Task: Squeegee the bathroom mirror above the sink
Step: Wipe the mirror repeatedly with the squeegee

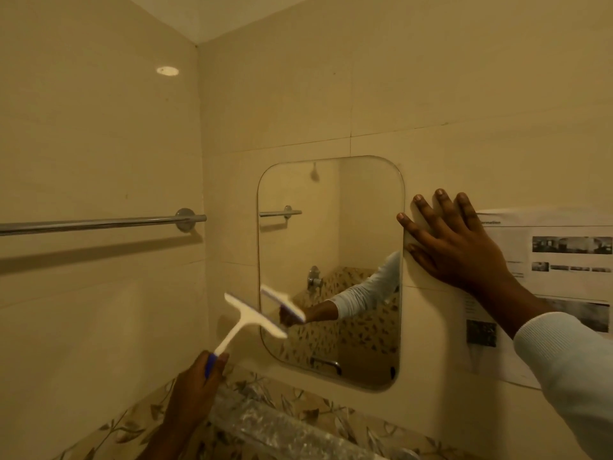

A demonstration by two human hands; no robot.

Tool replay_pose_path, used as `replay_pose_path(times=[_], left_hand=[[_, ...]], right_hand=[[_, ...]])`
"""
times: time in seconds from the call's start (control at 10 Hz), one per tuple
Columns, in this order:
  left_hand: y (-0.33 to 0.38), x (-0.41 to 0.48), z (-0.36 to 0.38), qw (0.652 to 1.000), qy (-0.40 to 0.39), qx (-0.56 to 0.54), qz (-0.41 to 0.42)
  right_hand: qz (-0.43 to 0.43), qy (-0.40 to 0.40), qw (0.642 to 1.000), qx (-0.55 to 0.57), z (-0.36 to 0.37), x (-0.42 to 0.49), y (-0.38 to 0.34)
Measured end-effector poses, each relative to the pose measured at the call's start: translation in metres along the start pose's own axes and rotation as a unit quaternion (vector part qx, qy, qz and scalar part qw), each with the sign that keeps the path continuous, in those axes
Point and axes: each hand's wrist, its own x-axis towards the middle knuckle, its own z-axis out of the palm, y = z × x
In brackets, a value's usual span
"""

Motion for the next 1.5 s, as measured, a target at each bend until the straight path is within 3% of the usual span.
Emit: replay_pose_path(times=[0.1,0.3,0.5,0.8,1.5], left_hand=[[0.073,0.007,-0.002,0.995,0.049,-0.078,0.041],[0.218,0.03,0.011,0.969,0.041,-0.233,0.071],[0.272,0.031,0.044,0.968,0.007,-0.238,0.077],[0.241,0.002,0.083,0.985,0.063,-0.133,0.088],[0.143,-0.095,0.126,0.996,-0.029,-0.074,-0.032]], right_hand=[[0.0,-0.002,1.0,-0.003,-0.001,0.0,0.0],[0.003,-0.008,1.0,0.0,0.0,0.001,0.0],[0.002,-0.004,1.0,-0.008,0.001,0.0,0.001],[0.003,0.006,1.0,-0.008,0.0,0.001,-0.001],[0.007,-0.012,1.0,-0.003,-0.001,0.001,-0.001]])
